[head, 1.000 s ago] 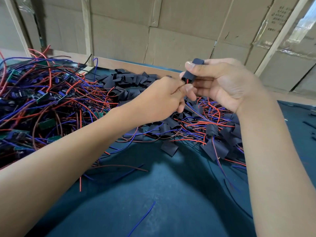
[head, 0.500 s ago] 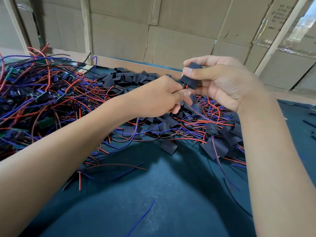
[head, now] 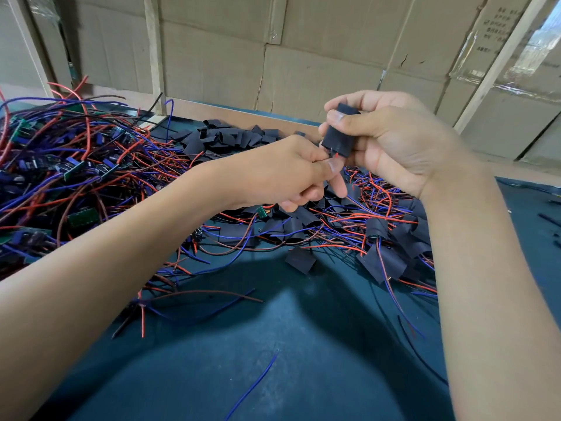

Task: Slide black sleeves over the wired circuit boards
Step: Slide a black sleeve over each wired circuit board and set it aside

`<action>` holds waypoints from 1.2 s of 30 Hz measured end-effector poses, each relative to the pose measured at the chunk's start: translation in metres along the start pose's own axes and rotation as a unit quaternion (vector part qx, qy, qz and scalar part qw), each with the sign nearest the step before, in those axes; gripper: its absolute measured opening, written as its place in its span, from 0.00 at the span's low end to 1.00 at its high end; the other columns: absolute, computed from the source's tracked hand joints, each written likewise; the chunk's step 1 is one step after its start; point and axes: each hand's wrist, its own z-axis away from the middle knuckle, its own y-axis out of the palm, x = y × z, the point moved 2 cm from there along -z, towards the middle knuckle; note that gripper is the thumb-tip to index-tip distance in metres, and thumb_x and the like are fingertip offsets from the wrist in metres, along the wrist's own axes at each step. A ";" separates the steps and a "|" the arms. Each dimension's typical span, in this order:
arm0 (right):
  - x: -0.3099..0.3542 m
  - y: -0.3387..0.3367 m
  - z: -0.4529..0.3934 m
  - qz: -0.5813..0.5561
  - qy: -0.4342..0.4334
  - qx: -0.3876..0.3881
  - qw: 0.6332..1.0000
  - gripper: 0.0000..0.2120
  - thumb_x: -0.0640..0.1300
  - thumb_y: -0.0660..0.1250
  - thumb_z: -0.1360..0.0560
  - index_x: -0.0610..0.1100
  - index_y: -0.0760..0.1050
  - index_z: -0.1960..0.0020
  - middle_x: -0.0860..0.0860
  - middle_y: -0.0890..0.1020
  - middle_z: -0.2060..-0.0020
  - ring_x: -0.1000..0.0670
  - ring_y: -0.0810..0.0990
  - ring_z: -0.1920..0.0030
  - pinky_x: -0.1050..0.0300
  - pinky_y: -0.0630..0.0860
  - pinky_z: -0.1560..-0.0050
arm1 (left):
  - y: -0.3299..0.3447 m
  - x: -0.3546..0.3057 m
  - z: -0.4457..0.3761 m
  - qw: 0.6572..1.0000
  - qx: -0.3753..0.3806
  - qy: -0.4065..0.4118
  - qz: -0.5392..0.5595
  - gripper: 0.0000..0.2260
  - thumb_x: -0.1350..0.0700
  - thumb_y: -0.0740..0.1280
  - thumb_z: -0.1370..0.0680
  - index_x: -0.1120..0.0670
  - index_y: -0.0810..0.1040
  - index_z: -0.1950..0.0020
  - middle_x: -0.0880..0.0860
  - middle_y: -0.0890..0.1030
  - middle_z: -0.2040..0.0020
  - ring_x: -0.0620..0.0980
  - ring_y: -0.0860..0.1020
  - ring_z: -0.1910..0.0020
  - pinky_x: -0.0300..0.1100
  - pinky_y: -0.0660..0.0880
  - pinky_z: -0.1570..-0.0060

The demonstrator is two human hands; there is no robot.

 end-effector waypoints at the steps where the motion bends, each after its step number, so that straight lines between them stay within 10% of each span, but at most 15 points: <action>1: 0.000 0.000 0.000 -0.005 0.002 0.001 1.000 0.04 0.33 0.67 0.21 0.41 0.78 0.49 0.44 0.83 0.60 0.46 0.84 0.60 0.48 0.82 0.53 | 0.000 0.000 0.000 1.000 0.000 0.000 0.001 0.19 0.52 0.57 0.14 0.65 0.81 0.47 0.49 0.67 0.73 0.45 0.60 0.77 0.41 0.59 0.73; 25: 0.004 -0.013 0.004 0.027 -0.023 -0.043 0.998 0.09 0.31 0.72 0.27 0.41 0.81 0.49 0.46 0.85 0.62 0.48 0.83 0.65 0.56 0.79 0.62 | -0.008 0.004 -0.006 0.992 -0.110 0.059 0.035 0.16 0.52 0.65 0.17 0.65 0.81 0.52 0.53 0.80 0.67 0.48 0.78 0.72 0.35 0.75 0.71; 32: 0.010 -0.025 0.002 -0.058 -0.069 -0.124 0.988 0.10 0.31 0.73 0.27 0.42 0.80 0.49 0.46 0.84 0.64 0.48 0.82 0.67 0.56 0.78 0.65 | -0.016 0.031 -0.006 0.987 -0.026 -0.033 -0.158 0.27 0.44 0.81 0.33 0.45 0.75 0.37 0.43 0.81 0.44 0.42 0.81 0.46 0.43 0.78 0.42; 36: 0.009 -0.030 0.002 -0.046 -0.062 -0.121 0.990 0.12 0.34 0.74 0.27 0.45 0.81 0.45 0.47 0.85 0.64 0.48 0.81 0.70 0.59 0.72 0.74 | -0.014 0.040 -0.008 0.996 -0.036 -0.011 -0.085 0.04 0.57 0.70 0.20 0.56 0.83 0.47 0.50 0.85 0.60 0.46 0.82 0.64 0.46 0.83 0.54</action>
